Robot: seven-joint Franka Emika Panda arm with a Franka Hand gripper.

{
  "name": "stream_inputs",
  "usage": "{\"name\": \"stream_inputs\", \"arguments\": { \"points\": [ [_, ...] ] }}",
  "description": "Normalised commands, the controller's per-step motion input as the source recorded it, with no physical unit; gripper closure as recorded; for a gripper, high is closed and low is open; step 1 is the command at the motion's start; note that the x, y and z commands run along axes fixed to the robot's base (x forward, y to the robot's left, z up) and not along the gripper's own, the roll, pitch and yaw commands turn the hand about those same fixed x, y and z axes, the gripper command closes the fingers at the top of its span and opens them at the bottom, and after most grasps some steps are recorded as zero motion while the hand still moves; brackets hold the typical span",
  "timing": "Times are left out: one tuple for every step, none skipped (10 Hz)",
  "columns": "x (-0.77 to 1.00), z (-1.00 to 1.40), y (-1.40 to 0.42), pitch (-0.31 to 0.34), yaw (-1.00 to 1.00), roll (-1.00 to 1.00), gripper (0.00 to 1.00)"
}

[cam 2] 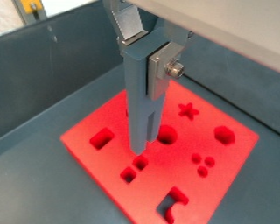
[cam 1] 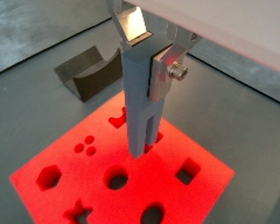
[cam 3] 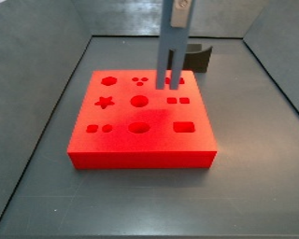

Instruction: Insert the double-square object.

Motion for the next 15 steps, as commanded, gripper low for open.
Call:
{"name": "stream_inputs", "arguments": {
  "points": [
    [0.62, -0.38, 0.04, 0.000, -0.18, 0.05, 1.00],
    [0.37, -0.39, 0.09, -0.029, -0.10, 0.00, 1.00],
    [0.31, -0.36, 0.10, -0.036, -0.08, -0.01, 1.00],
    [0.27, -0.32, 0.09, -0.017, -0.05, 0.00, 1.00],
    [0.19, -0.27, 0.07, 0.000, 0.00, 0.00, 1.00],
    [0.05, -0.25, 0.01, -0.026, 0.00, 0.00, 1.00],
    [0.00, -0.27, 0.00, -0.109, 0.00, -0.06, 1.00],
    [-0.12, -0.26, 0.00, -0.119, 0.00, -0.08, 1.00],
    [-0.22, -0.11, 0.00, -0.080, -0.02, -0.07, 1.00],
    [-0.17, -0.02, 0.00, -0.066, -0.03, -0.06, 1.00],
    [-0.10, 0.00, 0.00, -0.084, -0.01, -0.11, 1.00],
    [-0.11, 0.00, 0.00, -0.120, 0.00, -0.12, 1.00],
    [-0.06, 0.00, -0.01, -0.117, 0.00, -0.13, 1.00],
    [0.00, -0.01, -0.03, -0.100, 0.00, -0.11, 1.00],
    [0.14, -0.32, 0.00, -0.040, 0.01, -0.03, 1.00]
  ]
}}
